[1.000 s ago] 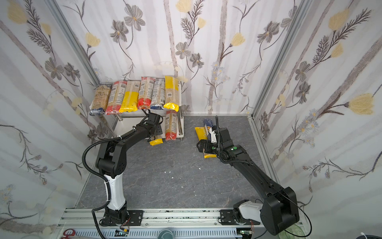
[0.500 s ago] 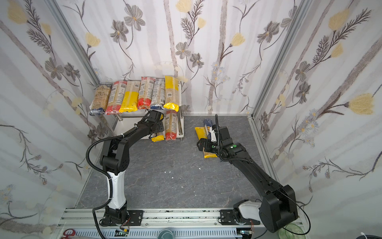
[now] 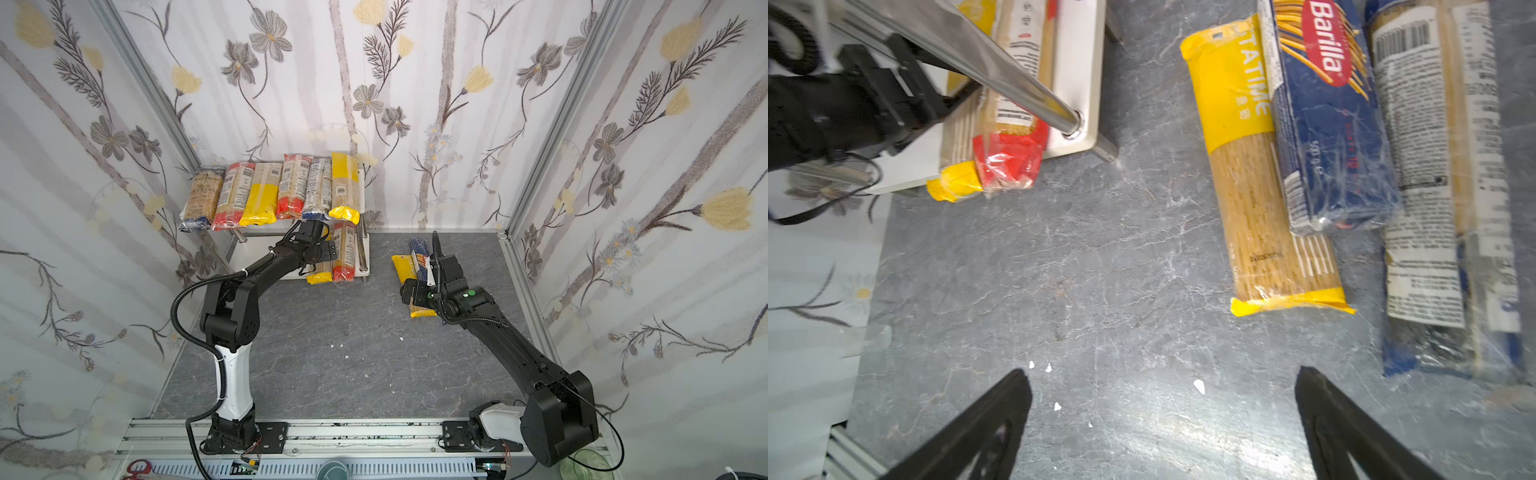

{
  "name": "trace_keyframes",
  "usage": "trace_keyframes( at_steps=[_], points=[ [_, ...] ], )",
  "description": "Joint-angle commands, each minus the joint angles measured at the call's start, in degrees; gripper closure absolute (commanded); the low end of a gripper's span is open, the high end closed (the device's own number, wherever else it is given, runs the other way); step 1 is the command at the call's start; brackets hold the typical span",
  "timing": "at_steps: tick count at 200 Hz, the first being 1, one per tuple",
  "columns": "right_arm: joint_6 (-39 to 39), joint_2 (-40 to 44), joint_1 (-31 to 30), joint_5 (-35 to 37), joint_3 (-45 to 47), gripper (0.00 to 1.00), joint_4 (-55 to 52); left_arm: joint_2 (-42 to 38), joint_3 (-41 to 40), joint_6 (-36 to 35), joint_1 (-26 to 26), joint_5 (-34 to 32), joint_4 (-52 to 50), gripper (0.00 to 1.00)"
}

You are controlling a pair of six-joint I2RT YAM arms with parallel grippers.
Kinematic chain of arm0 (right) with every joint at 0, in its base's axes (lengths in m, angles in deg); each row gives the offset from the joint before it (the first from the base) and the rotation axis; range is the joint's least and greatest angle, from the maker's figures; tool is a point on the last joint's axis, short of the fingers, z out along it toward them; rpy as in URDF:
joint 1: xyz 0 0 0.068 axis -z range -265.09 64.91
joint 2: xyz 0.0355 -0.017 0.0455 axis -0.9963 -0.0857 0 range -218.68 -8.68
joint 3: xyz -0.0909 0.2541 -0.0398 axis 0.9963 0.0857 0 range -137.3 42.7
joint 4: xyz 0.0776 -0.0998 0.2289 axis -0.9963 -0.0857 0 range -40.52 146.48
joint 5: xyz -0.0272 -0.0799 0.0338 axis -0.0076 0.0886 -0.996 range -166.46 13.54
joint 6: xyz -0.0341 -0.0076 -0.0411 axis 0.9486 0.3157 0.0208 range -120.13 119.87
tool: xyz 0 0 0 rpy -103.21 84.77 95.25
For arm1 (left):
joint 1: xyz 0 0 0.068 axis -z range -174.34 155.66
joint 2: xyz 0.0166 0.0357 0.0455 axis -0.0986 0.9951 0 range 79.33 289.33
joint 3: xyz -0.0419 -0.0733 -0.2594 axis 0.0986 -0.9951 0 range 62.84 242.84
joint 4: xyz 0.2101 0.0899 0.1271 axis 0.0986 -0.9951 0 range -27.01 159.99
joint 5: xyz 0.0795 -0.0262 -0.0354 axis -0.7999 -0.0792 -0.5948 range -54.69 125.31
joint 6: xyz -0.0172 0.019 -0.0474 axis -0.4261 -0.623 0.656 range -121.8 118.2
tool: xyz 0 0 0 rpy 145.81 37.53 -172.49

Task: Arrange pasta packages on shelves
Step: Rotate the pasta bag at the shelf, then pick up the pasta bag from the top-center of the table.

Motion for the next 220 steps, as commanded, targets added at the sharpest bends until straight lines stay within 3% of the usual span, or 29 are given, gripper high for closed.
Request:
trace_keyframes(
  at_steps=[1,94,153,183,220],
  points=[
    [-0.9,-0.6,0.0,4.8,-0.5,0.00,-1.9,-3.0,-2.4,0.0,0.0,-1.2,0.9,0.02],
    [-4.1,1.9,-0.1,5.7,0.9,0.00,-4.4,-21.7,-25.2,7.5,2.2,-0.5,1.5,0.00],
    [-10.0,9.7,-1.8,11.4,2.5,0.00,-11.6,-34.4,-33.7,12.8,11.2,0.9,1.3,0.00],
    [-13.0,13.7,-2.4,15.5,1.4,0.00,-17.9,-33.5,-32.9,18.0,18.7,2.9,1.4,0.00],
    [-12.9,19.2,-1.6,16.7,3.4,0.00,-19.6,-23.2,-25.1,22.2,26.6,-0.9,1.5,0.00]
  ],
)
